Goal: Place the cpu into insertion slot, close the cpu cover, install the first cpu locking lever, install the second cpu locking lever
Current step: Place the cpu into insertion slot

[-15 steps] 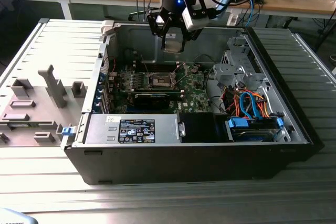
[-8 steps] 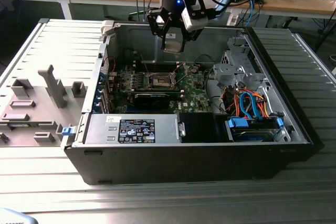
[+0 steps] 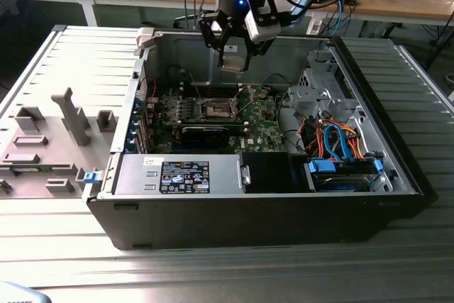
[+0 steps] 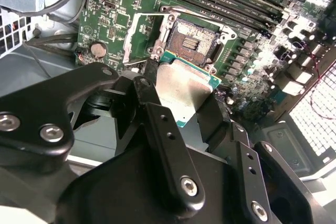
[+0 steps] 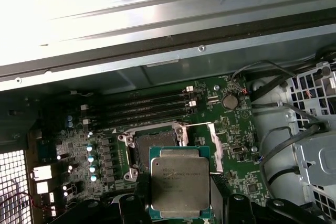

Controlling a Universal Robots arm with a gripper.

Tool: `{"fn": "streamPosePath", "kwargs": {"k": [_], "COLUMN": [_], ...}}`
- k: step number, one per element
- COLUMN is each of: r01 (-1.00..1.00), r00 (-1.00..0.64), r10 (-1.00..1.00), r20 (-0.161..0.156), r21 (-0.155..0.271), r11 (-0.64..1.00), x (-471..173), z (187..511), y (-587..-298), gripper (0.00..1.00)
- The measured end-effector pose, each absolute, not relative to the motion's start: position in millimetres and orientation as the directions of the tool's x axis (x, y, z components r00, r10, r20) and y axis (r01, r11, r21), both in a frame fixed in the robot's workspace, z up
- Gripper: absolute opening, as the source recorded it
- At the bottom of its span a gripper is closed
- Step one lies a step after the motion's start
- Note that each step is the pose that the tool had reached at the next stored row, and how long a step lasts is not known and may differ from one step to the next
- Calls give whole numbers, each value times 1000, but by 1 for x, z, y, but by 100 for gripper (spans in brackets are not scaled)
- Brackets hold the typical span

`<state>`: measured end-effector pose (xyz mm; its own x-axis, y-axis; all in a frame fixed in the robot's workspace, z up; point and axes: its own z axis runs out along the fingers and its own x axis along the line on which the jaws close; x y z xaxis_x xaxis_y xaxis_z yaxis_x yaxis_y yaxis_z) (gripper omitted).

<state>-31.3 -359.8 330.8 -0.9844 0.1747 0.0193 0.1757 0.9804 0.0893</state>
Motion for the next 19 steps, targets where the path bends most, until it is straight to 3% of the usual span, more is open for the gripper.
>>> {"fn": "streamPosePath", "kwargs": {"k": [19], "r01": [209], "r00": [-978], "r10": [208], "r20": [19], "r21": [89], "r11": [974], "x": [-31], "z": [331], "y": [-360], "gripper": [55]}}
